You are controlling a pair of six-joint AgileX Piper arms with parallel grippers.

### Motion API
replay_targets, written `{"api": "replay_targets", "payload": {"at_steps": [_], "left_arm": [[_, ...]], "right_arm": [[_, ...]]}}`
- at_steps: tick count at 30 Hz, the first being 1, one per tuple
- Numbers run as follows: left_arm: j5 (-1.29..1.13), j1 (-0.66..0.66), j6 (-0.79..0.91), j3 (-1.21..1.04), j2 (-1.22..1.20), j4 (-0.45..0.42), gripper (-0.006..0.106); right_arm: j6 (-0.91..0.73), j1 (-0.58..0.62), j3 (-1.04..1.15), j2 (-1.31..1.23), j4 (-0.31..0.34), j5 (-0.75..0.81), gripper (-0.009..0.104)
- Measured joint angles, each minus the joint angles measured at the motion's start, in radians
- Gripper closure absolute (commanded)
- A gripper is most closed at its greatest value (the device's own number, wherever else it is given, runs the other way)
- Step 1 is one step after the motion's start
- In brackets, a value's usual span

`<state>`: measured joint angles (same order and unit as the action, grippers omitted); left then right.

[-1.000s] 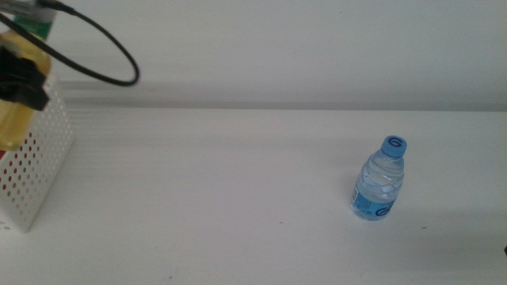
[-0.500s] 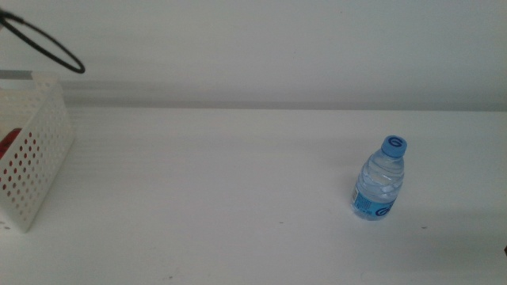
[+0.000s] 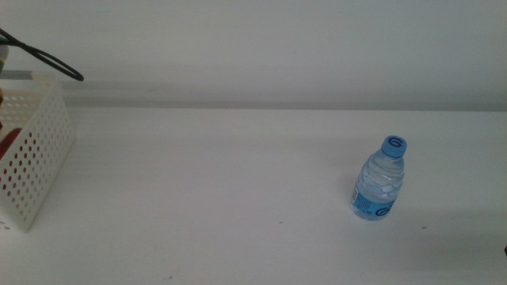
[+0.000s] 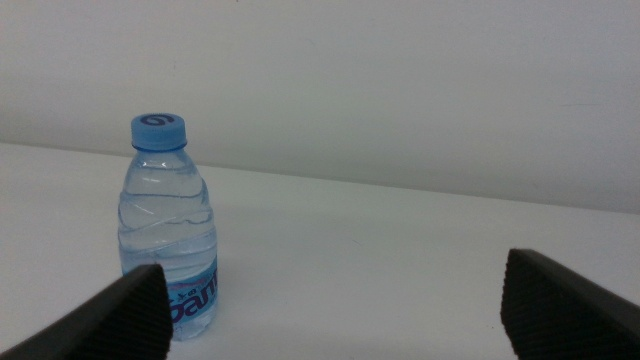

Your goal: Use arms to grab the bottles and put them into the dustbin to the left of the table.

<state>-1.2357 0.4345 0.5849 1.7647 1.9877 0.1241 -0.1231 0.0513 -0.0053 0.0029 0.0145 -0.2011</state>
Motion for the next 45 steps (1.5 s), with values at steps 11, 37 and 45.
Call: {"api": "replay_targets", "payload": {"at_steps": [11,37,45], "left_arm": [[0.002,0.0,0.009,-0.041,0.008,-0.029,0.102],[0.01,-0.045,-0.08,-0.067,-0.056,-0.143,0.007],[0.01,-0.096,-0.124,-0.065,-0.239,-0.168,0.007]], "right_arm": [[0.0,0.0,0.0,0.0,0.0,0.0,0.007],[0.0,0.0,0.0,0.0,0.0,0.0,0.007],[0.0,0.0,0.0,0.0,0.0,0.0,0.007]]}}
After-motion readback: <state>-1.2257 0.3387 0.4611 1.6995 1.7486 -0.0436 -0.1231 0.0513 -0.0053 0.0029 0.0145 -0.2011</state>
